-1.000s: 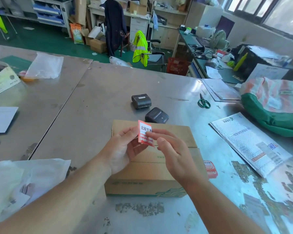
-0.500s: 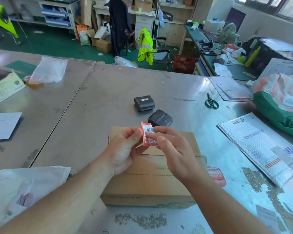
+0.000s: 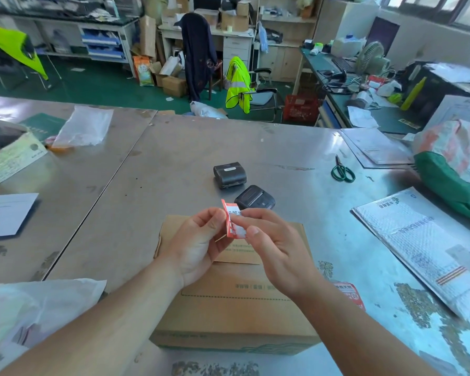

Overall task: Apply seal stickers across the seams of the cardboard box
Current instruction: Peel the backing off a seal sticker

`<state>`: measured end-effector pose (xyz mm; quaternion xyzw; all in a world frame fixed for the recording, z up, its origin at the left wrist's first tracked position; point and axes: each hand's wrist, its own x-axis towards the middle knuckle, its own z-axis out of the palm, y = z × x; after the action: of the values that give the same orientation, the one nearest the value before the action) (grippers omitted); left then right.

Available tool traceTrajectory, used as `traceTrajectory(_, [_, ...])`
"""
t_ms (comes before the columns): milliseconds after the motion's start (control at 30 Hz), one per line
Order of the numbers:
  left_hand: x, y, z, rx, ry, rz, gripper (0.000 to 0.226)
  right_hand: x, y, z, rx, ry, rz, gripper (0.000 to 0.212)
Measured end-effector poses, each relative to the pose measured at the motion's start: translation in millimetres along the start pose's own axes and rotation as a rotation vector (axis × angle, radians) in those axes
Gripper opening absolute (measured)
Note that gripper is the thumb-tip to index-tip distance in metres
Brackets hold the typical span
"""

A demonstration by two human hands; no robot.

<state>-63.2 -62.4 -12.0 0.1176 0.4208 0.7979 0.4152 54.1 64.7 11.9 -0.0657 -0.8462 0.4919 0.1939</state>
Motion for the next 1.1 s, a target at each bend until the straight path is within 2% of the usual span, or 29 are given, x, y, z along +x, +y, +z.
traceTrajectory(200, [3,-4,3,0.054,0.018,0.013,0.051,1,8,-5,-0.029,-0.007,-0.073,0.043])
traceTrajectory(500, [10,-5,1,0.054,0.052,-0.006,0.073,6,15,-5,0.030,-0.048,-0.128,0.042])
traceTrajectory(633, [11,-5,1,0.059,0.072,-0.027,0.073,8,21,-8,-0.011,-0.084,-0.162,0.043])
traceTrajectory(933, [5,0,1,0.019,0.092,-0.013,0.050,14,27,-7,0.043,-0.030,-0.165,0.043])
traceTrajectory(1100, [0,4,-2,0.162,0.106,0.019,0.017,14,31,-9,0.013,-0.049,-0.153,0.043])
